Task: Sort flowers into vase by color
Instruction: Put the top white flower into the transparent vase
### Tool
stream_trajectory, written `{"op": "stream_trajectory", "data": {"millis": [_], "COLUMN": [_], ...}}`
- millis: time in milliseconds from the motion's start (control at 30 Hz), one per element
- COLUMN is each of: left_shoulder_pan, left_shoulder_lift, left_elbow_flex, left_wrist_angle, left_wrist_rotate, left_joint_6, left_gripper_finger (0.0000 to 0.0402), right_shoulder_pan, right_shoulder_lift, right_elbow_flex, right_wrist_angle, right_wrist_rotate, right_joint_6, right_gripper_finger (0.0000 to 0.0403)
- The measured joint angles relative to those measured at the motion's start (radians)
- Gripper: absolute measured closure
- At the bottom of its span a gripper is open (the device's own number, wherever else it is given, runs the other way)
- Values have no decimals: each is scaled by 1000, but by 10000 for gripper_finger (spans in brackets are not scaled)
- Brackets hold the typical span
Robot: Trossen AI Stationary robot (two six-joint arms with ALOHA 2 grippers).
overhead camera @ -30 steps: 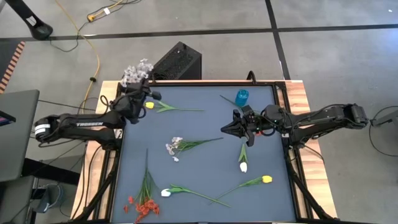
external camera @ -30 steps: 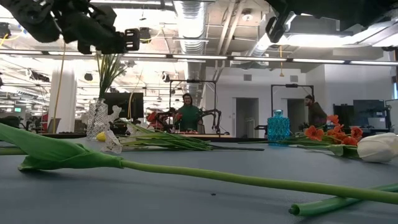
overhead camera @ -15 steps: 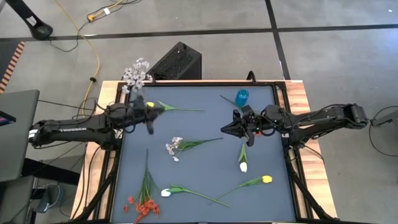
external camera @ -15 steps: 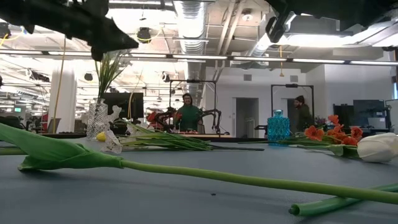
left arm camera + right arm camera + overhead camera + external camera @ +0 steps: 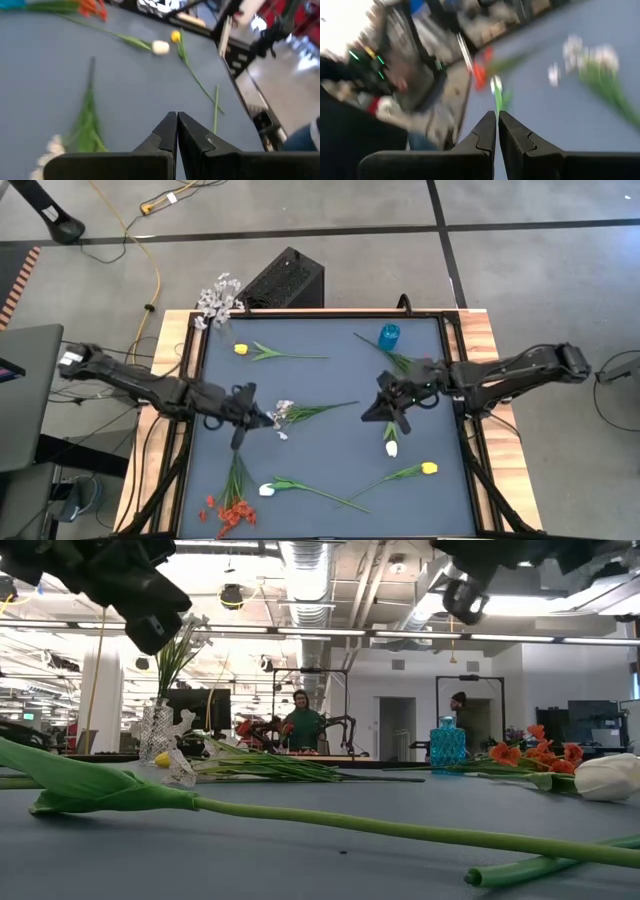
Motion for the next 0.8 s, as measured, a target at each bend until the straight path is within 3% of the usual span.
{"op": "stream_trajectory", "data": {"millis": [133,300,400,567,800], "left_shoulder_pan": [-82,-119,-118,-119,-132], "left_shoulder_lift": [110,225,285,347,358], "left_elbow_flex": [44,83,93,94,94], "left_wrist_angle": [2,5,57,208,233], "left_wrist_rotate": [-17,-38,-86,-107,-208], "left_joint_6": [24,52,-15,-117,-271], "left_gripper_finger": [401,401,400,371,291], "right_shoulder_pan": [62,119,137,130,52], "right_shoulder_lift": [0,0,0,6,138], "right_elbow_flex": [68,104,86,47,31], "right_wrist_angle": [-268,-555,-686,-757,-806], "right_wrist_rotate": [-17,-17,90,329,366], "right_joint_6": [-89,-389,-598,-934,-1227], "right_gripper_finger": [353,353,353,347,307]}}
